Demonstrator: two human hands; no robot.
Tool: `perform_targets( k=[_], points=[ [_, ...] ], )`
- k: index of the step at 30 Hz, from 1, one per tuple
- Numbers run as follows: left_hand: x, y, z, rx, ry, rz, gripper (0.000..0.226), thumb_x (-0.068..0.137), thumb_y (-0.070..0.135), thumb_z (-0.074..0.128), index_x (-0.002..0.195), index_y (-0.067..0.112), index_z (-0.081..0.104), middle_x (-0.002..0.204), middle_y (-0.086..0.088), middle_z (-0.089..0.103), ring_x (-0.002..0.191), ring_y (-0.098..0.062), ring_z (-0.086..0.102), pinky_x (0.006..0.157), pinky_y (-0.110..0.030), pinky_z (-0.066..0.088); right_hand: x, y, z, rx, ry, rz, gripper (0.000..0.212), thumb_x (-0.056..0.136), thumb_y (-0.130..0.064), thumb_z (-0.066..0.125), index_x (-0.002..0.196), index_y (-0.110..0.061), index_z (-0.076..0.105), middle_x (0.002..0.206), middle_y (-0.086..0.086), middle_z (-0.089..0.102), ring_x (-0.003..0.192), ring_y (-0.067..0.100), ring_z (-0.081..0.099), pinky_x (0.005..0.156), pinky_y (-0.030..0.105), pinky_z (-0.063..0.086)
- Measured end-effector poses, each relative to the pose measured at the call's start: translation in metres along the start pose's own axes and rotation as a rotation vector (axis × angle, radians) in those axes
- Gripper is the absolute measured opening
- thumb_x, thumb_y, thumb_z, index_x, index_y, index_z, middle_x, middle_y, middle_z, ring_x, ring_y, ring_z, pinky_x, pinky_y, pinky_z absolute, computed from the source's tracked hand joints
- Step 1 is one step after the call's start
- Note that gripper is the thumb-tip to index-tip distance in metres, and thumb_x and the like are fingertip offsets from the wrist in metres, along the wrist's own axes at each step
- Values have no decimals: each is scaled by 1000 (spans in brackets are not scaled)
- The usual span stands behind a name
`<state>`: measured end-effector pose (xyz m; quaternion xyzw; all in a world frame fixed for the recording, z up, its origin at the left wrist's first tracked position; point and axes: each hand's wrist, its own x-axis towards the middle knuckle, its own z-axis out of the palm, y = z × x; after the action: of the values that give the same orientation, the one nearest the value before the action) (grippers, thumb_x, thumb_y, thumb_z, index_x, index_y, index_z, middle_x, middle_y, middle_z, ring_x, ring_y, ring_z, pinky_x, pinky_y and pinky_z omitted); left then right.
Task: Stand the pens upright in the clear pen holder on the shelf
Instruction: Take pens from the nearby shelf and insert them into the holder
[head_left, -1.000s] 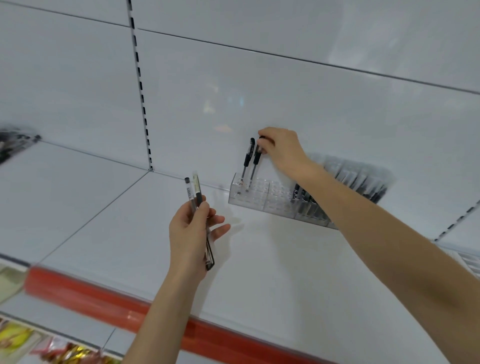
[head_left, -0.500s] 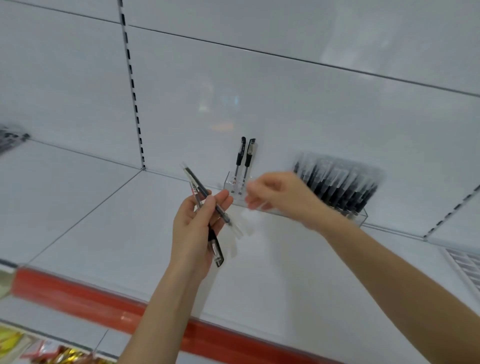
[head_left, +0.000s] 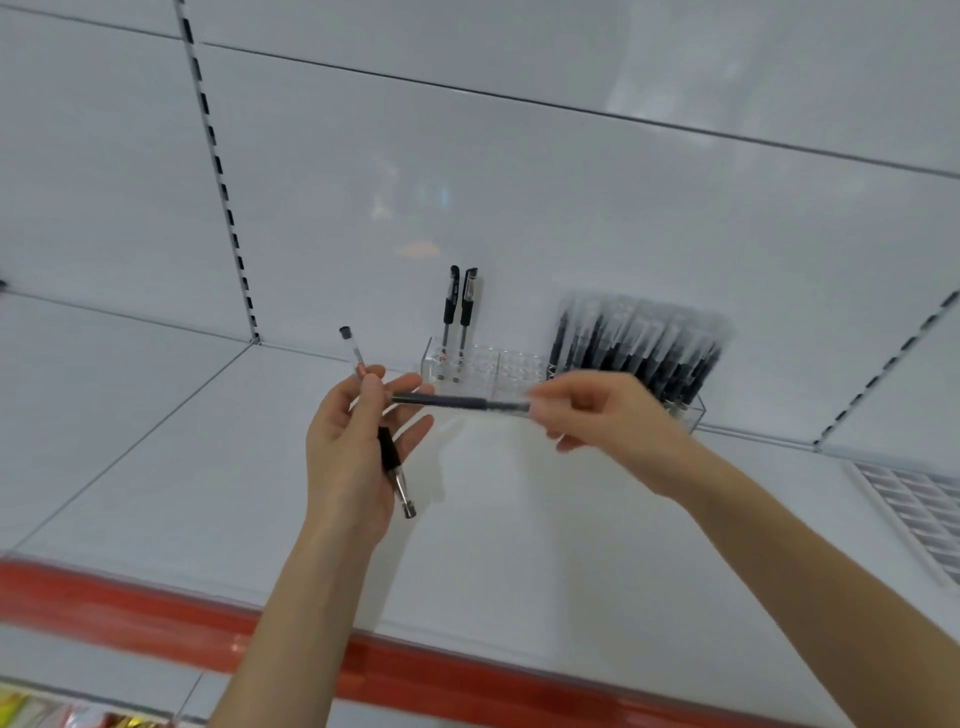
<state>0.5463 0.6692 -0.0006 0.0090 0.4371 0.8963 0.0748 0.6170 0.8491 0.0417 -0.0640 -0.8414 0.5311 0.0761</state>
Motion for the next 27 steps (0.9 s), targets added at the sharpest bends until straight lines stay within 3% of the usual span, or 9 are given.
perform_targets(
  k=[5,10,13,17,27],
  points=[
    [-2,-7,2,83,-29,-79,11,93,15,53,92,11,63,84,-5,64,78,-14,66,72,-26,58,24,-21,-34,23,376,-143,6,86,-15,61,82,-20,62,72,-6,66,67,8,62,67,20,55],
    [-2,-10,4,158,-28,-68,15,93,10,51,89,12,66,70,-1,49,64,-11,48,67,-18,56,50,-35,-60,-394,532,-306,22,89,-15,56,110,-9,60,89,2,63,86,17,61,86,28,50],
    [-3,-10,5,152,-59,-46,16,93,6,49,90,12,64,69,-1,48,60,-10,48,68,-18,55,65,-32,-63,-513,520,-324,24,89,-15,56,112,-7,56,90,7,61,82,16,58,80,23,46],
    [-3,-10,4,132,-79,-36,19,92,4,50,106,11,61,70,-1,59,61,-9,59,71,-21,55,76,-31,-63,-596,484,-337,21,89,-14,56,107,-4,58,92,5,59,83,14,53,78,19,40],
    [-1,-9,-1,91,-111,-18,16,89,4,56,103,9,60,71,-2,70,72,-14,67,74,-24,57,87,-35,-62,-623,457,-345,18,88,-12,57,104,-2,60,93,14,66,83,23,61,84,30,49]
  ],
)
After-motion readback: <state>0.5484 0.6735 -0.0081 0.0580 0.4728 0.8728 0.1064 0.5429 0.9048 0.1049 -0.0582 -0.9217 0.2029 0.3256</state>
